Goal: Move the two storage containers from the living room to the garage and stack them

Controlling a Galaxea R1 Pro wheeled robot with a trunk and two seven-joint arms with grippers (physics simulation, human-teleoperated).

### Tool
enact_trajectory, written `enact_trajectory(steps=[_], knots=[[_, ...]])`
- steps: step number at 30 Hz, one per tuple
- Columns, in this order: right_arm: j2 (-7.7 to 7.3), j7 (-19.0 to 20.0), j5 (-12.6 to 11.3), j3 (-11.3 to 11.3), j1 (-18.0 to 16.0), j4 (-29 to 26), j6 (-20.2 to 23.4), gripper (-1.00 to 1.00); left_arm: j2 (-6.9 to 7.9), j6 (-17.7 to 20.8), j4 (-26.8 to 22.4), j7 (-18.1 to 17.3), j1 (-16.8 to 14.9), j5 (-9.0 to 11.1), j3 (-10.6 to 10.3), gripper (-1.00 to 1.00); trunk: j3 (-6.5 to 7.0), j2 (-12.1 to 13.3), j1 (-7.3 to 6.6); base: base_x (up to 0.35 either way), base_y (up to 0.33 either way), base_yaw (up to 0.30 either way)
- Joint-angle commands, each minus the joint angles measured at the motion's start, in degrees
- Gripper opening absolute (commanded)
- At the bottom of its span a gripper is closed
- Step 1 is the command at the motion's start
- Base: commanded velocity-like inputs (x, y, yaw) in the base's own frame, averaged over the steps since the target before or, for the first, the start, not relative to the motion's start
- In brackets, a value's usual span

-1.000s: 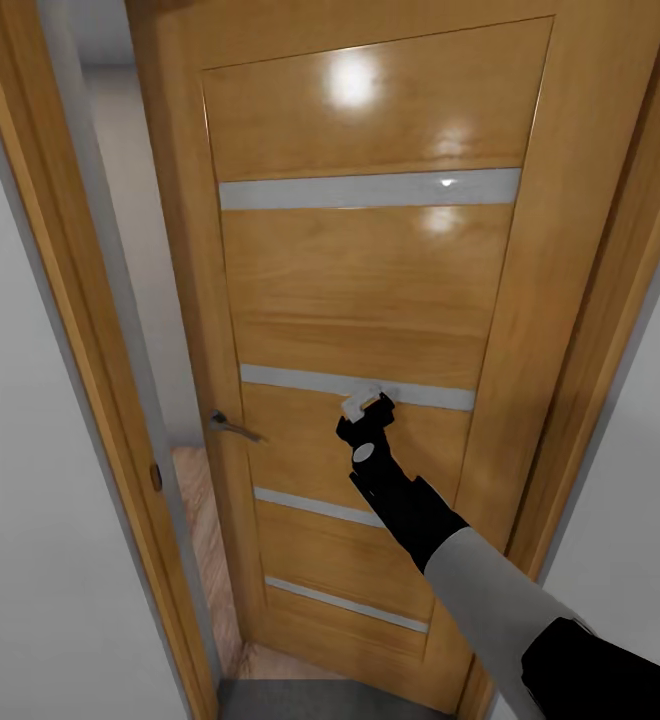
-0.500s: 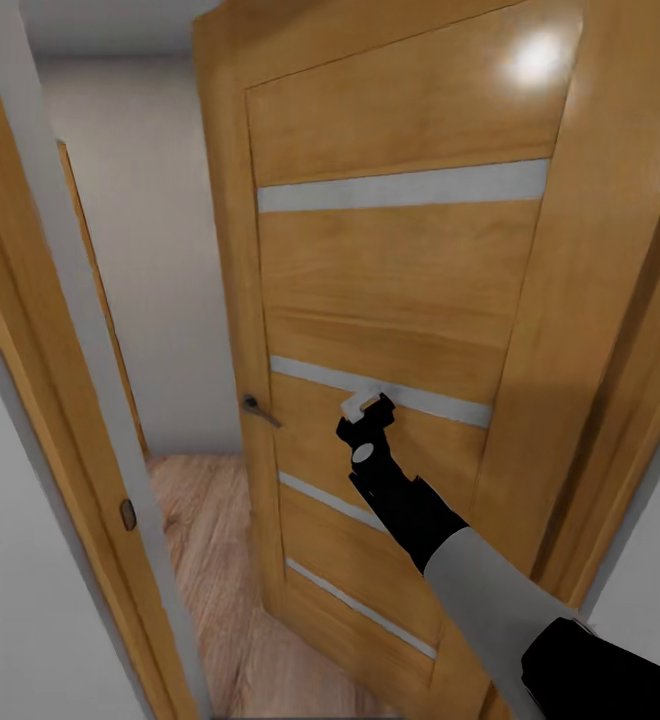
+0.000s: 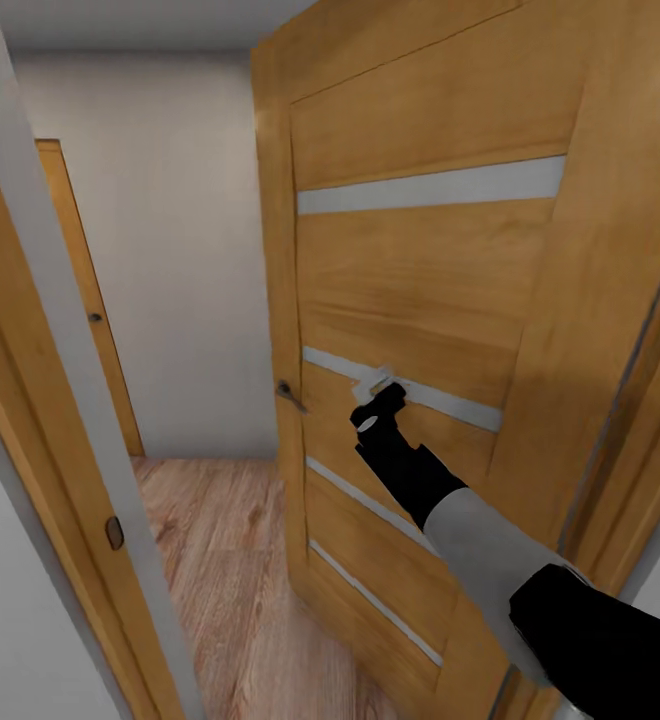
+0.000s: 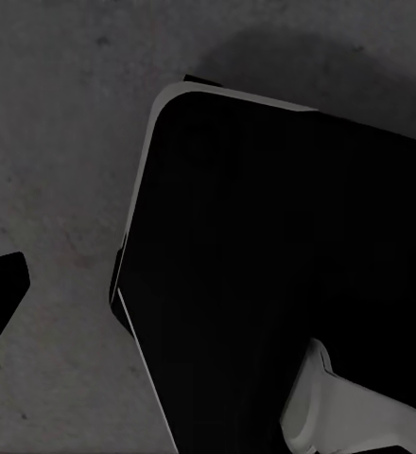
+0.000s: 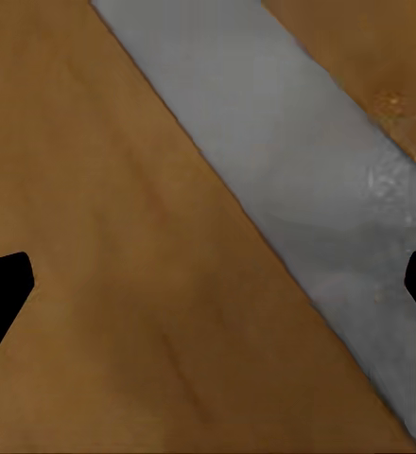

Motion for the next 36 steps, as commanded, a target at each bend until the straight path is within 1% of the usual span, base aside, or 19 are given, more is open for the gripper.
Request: enact_trajectory(steps=[1,6,8,11,13,20,30,36], knots=[[0.00,-2.15,2.19,0.00,-0.90,0.76,0.92,1.00,-0.02,-0.12,-0.03,0.04,0.03,0.10,0.17,1.00,-0.01,-0.05,0.02,0.000,0.000,0.000],[0.00,-2.86,2.14,-0.23,-3.21,3.44,0.95,1.00,-0.02,-0.12,-0.03,0.03,0.03,0.09,0.17,1.00,-0.01,-0.05,0.02,0.000,0.000,0.000],[0.00,-2.97,2.11,-0.95,-4.23,4.59,0.92,1.00,-0.02,-0.12,-0.03,0.02,0.03,0.09,0.17,1.00,-0.01,-0.05,0.02,0.000,0.000,0.000],[0.00,-3.14,2.30,-3.21,-5.28,5.36,0.97,1.00,-0.02,-0.12,-0.03,0.04,0.03,0.09,0.18,1.00,-0.01,-0.05,0.02,0.000,0.000,0.000],[0.00,-3.20,2.38,-3.43,-5.32,5.18,0.93,1.00,-0.02,-0.12,-0.03,0.03,0.05,0.09,0.18,1.00,-0.01,-0.05,0.02,0.000,0.000,0.000],[0.00,-4.85,2.35,-3.57,-5.36,3.03,0.76,1.00,-0.02,-0.12,-0.03,0.02,0.06,0.11,0.17,1.00,-0.01,-0.05,0.02,0.000,0.000,0.000],[0.00,-5.11,2.33,-3.43,-5.38,2.25,0.94,1.00,-0.02,-0.12,-0.03,0.10,0.04,0.12,0.17,1.00,-0.01,-0.05,0.02,0.000,0.000,0.000],[0.00,-5.10,2.34,-3.33,-5.38,2.22,1.93,1.00,-0.02,-0.12,-0.03,0.10,0.04,0.16,0.19,1.00,-0.01,-0.05,0.02,0.000,0.000,0.000]])
